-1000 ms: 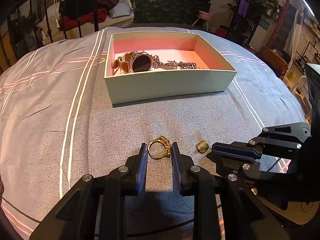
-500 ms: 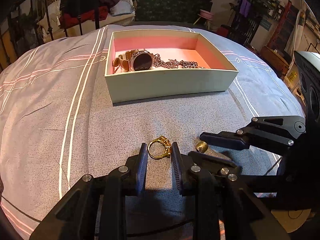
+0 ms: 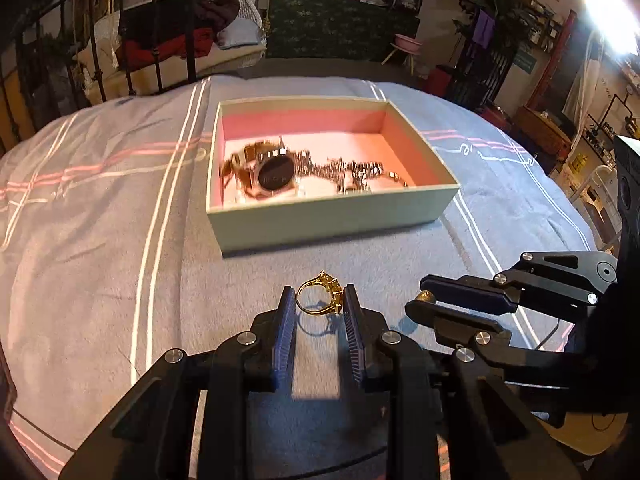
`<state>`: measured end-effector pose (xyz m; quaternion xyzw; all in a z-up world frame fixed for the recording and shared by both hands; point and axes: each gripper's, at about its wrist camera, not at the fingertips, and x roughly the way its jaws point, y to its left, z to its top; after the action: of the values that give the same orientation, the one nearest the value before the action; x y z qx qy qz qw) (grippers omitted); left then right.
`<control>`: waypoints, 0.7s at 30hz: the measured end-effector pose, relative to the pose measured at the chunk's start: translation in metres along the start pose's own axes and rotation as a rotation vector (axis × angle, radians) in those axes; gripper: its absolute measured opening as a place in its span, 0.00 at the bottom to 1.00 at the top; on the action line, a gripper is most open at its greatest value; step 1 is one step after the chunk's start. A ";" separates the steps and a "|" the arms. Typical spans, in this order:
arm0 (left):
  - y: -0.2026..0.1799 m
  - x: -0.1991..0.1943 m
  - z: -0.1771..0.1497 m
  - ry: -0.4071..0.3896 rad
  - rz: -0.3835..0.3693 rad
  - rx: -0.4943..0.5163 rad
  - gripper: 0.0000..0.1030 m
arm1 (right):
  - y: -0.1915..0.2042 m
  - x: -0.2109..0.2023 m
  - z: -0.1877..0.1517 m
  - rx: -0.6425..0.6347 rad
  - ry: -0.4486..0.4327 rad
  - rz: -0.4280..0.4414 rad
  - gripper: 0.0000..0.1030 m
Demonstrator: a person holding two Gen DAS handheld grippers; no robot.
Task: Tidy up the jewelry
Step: 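Lower the ring and charm into the box and open both grippers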
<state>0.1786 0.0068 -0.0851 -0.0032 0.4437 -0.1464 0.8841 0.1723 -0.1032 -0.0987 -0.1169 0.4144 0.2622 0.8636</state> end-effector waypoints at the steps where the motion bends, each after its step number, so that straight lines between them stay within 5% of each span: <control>1: -0.001 -0.004 0.010 -0.024 0.004 0.005 0.24 | -0.003 -0.003 0.007 -0.001 -0.018 -0.008 0.14; 5: -0.005 -0.010 0.056 -0.101 0.043 0.027 0.24 | -0.020 -0.011 0.041 -0.004 -0.082 -0.051 0.14; 10: -0.007 0.009 0.100 -0.098 0.064 0.005 0.24 | -0.047 -0.004 0.075 0.053 -0.117 -0.091 0.15; 21: -0.002 0.040 0.118 -0.038 0.090 -0.046 0.24 | -0.074 0.025 0.083 0.088 -0.042 -0.143 0.15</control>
<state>0.2934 -0.0209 -0.0450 -0.0062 0.4298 -0.0960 0.8978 0.2805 -0.1209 -0.0673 -0.1024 0.3980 0.1839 0.8929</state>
